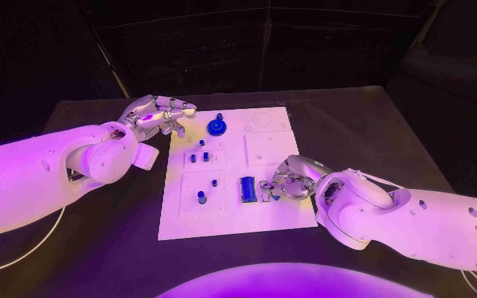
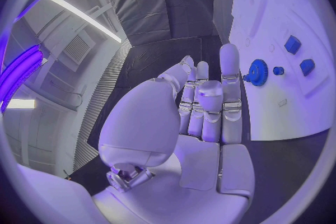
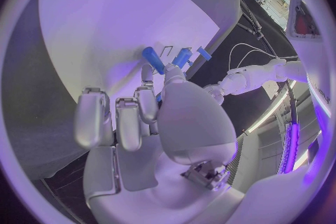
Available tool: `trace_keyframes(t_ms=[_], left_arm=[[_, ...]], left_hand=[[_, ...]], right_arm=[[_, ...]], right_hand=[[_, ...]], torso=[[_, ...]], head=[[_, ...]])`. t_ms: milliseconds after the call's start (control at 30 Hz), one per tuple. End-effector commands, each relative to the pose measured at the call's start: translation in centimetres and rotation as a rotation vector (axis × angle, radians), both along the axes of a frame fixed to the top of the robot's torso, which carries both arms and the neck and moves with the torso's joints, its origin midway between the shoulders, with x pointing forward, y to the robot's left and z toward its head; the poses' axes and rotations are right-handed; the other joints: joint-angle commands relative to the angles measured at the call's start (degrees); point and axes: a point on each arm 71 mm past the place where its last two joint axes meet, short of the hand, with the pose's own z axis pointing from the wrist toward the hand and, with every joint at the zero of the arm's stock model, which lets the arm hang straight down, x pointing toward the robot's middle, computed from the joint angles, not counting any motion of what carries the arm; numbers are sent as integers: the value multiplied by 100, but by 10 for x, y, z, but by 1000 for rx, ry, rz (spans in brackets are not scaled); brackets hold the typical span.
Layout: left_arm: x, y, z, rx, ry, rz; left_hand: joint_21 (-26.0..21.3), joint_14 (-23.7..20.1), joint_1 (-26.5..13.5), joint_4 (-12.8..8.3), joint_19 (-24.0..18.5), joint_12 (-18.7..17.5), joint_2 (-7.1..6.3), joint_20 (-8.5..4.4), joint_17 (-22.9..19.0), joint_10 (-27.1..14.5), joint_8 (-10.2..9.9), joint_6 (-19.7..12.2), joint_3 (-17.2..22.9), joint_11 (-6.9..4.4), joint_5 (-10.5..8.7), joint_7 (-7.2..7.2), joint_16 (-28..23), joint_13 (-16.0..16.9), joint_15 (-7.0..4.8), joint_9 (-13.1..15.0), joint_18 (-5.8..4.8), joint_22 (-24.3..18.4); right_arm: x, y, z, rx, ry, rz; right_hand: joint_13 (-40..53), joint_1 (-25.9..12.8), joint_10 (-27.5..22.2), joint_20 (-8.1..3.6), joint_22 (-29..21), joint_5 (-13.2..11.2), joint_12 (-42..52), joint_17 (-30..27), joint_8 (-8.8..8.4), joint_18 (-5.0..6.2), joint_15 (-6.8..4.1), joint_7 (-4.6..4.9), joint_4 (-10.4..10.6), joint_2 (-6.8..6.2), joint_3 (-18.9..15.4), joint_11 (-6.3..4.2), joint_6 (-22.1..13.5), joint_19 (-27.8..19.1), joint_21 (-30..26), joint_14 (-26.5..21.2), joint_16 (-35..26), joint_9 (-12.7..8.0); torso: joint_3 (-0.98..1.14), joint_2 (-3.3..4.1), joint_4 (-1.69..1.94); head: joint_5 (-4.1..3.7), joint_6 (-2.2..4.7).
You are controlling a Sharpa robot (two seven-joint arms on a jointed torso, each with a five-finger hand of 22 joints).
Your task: Assemble the parts on the task board
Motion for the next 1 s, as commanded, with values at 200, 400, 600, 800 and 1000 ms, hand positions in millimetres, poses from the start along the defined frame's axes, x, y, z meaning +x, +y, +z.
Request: trace_keyframes(t_ms=[200, 400, 600, 800, 1000], left_arm=[[-1, -3, 2, -15, -6, -20], [-1, -3, 2, -15, -5, -20], [0, -3, 2, -15, -5, -20], [0, -3, 2, -14, -5, -20], [0, -3, 2, -14, -5, -20]], left_hand=[[-25, -41, 18, 8, -40, 25, 52, 2, 5, -31, 20, -37, 37, -11, -9, -9, -16, -2, 5, -8, 69, -5], [-25, -41, 18, 8, -40, 25, 52, 2, 5, -31, 20, -37, 37, -11, -9, -9, -16, -2, 5, -8, 69, -5], [-25, -41, 18, 8, -40, 25, 52, 2, 5, -31, 20, -37, 37, -11, -9, -9, -16, -2, 5, -8, 69, -5], [-25, -41, 18, 8, -40, 25, 52, 2, 5, -31, 20, -37, 37, -11, -9, -9, -16, -2, 5, -8, 69, -5], [-25, -41, 18, 8, -40, 25, 52, 2, 5, -31, 20, -37, 37, -11, -9, -9, -16, -2, 5, -8, 69, -5]], right_arm=[[1, 2, -3, -29, 25, 15], [1, 5, -3, -24, 21, 20], [1, 5, -2, -20, 13, 18], [1, 4, -1, -20, -3, 13], [1, 5, 0, -17, -12, 14]], right_hand=[[66, -73, 107, -4, -14, -57, -44, 766, -14, -35, -35, -14, 2, -9, -61, -101, 45, 32, 9, 459, 8, 0], [85, -119, 118, -3, -5, -112, -26, 774, -20, -36, -34, -15, 3, -1, -98, -100, 57, 32, 13, 459, 12, 4], [117, -21, 140, -14, 24, -91, 4, 794, 0, -40, -53, -56, -41, 106, -50, -131, 117, 41, 31, 462, 24, 26], [152, 244, 170, -49, 70, -179, 31, 832, 36, -47, -92, -110, -121, 333, 118, -179, 197, 56, 59, 469, 46, 73], [237, 367, 231, -71, 90, -340, 130, 849, 61, -51, -113, -138, -161, 428, 233, -204, 242, 61, 71, 471, 56, 111]], torso=[[0, -2, -4], [0, -3, -2], [1, -7, -9], [2, -8, -6], [3, 2, -1]], head=[[13, -22], [13, -17], [16, -6], [11, 6], [10, 10]])
